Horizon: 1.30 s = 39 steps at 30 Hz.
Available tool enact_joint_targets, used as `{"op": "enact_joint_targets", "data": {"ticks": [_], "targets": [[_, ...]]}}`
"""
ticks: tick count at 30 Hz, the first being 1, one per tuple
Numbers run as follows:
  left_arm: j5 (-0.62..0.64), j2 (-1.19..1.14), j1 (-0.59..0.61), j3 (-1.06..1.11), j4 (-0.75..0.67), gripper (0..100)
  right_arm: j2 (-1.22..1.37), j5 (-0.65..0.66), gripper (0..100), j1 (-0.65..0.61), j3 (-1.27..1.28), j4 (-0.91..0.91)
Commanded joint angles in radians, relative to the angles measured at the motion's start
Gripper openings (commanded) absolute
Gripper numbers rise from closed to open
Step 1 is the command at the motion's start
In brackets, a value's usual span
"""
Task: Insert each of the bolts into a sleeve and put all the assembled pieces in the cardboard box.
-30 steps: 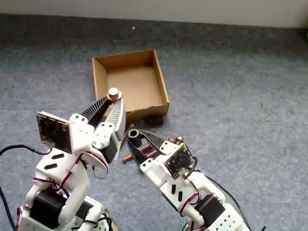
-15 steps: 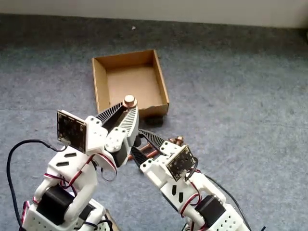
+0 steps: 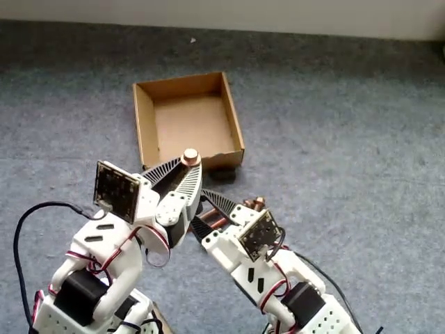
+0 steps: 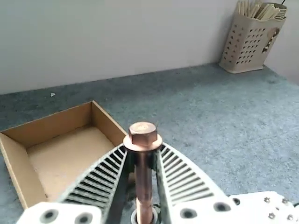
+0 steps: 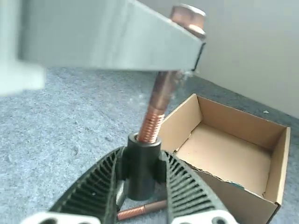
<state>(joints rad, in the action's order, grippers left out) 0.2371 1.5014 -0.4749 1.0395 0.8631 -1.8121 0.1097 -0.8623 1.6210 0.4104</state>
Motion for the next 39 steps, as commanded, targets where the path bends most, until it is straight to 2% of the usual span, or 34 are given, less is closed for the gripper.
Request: {"op": "enact_joint_targets", "data": {"ticks": [1, 8, 11, 14, 17, 20, 23, 29, 34, 39], "targets": [[-0.015, 0.004, -0.007, -0.007, 0.012, 0, -0.021, 0.003, 0.5, 0.038, -0.025, -0.024], [-0.02, 0.004, -0.007, -0.002, 0.043, 1, -0.021, 0.002, 0.5, 0.047, -0.027, -0.024], [-0.071, 0.004, -0.007, -0.007, 0.112, 13, -0.021, 0.002, 0.5, 0.047, -0.027, -0.024], [-0.051, 0.004, -0.005, -0.012, 0.186, 27, -0.021, 0.002, 0.5, 0.048, -0.027, -0.025], [-0.052, 0.004, -0.005, -0.054, 0.252, 29, -0.021, -0.021, 0.5, 0.05, -0.027, -0.025], [-0.054, 0.004, 0.004, -0.13, 0.324, 29, -0.021, -0.11, 0.5, 0.101, -0.027, -0.025], [-0.055, 0.004, 0.09, -0.219, 0.379, 29, -0.019, -0.169, 0.5, 0.162, -0.027, -0.024], [-0.18, 0.004, 0.343, -0.251, 0.46, 29, -0.016, -0.173, 0.5, 0.231, -0.028, -0.021], [-0.193, 0.004, 0.625, -0.09, 0.47, 29, 0.051, -0.173, 0.5, 0.306, -0.11, -0.021], [-0.195, 0.004, 0.803, 0.119, 0.393, 29, 0.401, -0.176, 0.5, 0.315, -0.338, -0.024]]}}
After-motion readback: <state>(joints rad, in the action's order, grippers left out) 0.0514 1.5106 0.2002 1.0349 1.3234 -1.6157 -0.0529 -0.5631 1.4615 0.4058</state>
